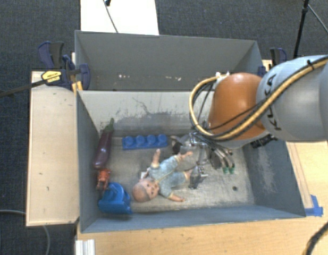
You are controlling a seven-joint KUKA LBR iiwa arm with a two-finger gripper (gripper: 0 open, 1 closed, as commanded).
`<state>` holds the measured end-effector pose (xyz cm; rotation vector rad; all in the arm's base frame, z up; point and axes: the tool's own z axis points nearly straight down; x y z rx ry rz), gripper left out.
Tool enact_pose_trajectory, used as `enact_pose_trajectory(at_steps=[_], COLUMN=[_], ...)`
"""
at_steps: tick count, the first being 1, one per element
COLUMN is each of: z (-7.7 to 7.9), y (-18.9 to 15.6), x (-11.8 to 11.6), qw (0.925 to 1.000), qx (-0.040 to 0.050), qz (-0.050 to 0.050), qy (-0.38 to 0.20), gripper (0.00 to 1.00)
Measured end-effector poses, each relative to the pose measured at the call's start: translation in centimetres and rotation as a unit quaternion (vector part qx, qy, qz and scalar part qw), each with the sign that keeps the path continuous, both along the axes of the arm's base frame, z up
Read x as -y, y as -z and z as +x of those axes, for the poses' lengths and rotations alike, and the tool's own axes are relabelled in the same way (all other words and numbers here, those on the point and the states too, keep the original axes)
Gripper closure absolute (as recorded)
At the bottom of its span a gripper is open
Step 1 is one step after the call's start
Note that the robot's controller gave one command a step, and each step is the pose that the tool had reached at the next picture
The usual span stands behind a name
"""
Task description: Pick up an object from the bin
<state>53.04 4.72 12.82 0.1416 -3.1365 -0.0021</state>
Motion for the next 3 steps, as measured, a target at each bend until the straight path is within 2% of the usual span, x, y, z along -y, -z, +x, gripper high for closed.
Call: enact_pose_trajectory(at_steps=[1,2,3], z=[2.3,3.2,3.2], y=[2.4,5.5,5.5], x=[2.4,3.1,3.1], qw=[0.9962,0.9990,0.9990], qx=[0.0046,0.0015,0.0015], qz=[0.001,-0.002,-0.002], qy=[-0.087,-0.045,-0.046], gripper=[0.00,1.00,1.00])
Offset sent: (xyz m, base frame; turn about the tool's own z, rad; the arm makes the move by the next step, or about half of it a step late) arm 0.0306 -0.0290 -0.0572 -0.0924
